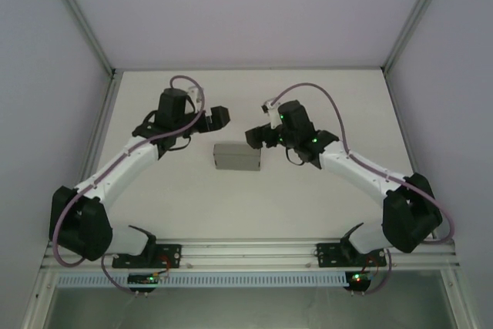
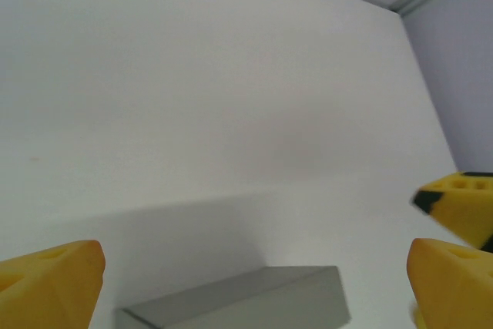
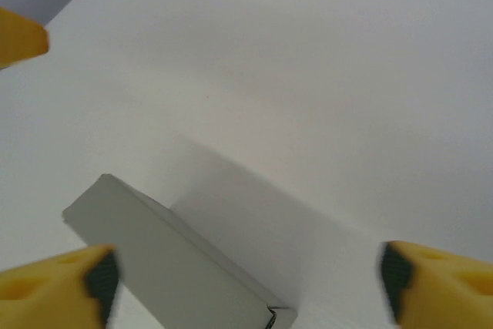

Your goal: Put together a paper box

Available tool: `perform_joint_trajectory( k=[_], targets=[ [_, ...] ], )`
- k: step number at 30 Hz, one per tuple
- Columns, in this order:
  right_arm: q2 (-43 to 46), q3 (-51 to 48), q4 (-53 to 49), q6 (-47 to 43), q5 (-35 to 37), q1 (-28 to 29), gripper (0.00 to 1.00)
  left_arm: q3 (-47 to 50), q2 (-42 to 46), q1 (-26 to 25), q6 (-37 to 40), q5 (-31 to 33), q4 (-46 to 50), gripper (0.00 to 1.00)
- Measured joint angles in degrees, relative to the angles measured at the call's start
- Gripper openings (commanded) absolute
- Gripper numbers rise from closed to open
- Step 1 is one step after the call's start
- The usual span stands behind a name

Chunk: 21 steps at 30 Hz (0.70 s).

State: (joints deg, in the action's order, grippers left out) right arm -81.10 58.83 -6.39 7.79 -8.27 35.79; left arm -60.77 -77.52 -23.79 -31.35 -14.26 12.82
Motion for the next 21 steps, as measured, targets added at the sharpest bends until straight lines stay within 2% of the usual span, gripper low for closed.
perform_joint_trajectory(
  k=[5, 10, 14, 18, 21],
  targets=[
    [-1.90, 4.28, -7.78, -25.49, -9.55, 1.70, 0.98, 0.57, 0.07, 3.96, 0.92, 3.82, 4.20, 1.00],
    [-13.94, 16.94, -19.87, -44.78, -14.47, 3.15, 0.98, 5.55, 1.31, 6.27, 0.92, 5.77, 6.69, 1.00],
    [-23.45, 24.92, -26.38, -52.87, -13.31, 3.19, 0.93, 9.64, 4.07, 7.65, 0.72, 7.19, 8.46, 0.99],
    [-28.83, 27.06, -31.67, -56.72, -12.04, 3.76, 0.90, 11.50, 7.26, 9.05, 0.68, 7.96, 9.11, 0.99],
    [-30.58, 27.06, -32.68, -57.07, -10.36, 4.33, 0.80, 11.67, 8.07, 9.86, 0.66, 8.52, 9.33, 1.00]
  ],
)
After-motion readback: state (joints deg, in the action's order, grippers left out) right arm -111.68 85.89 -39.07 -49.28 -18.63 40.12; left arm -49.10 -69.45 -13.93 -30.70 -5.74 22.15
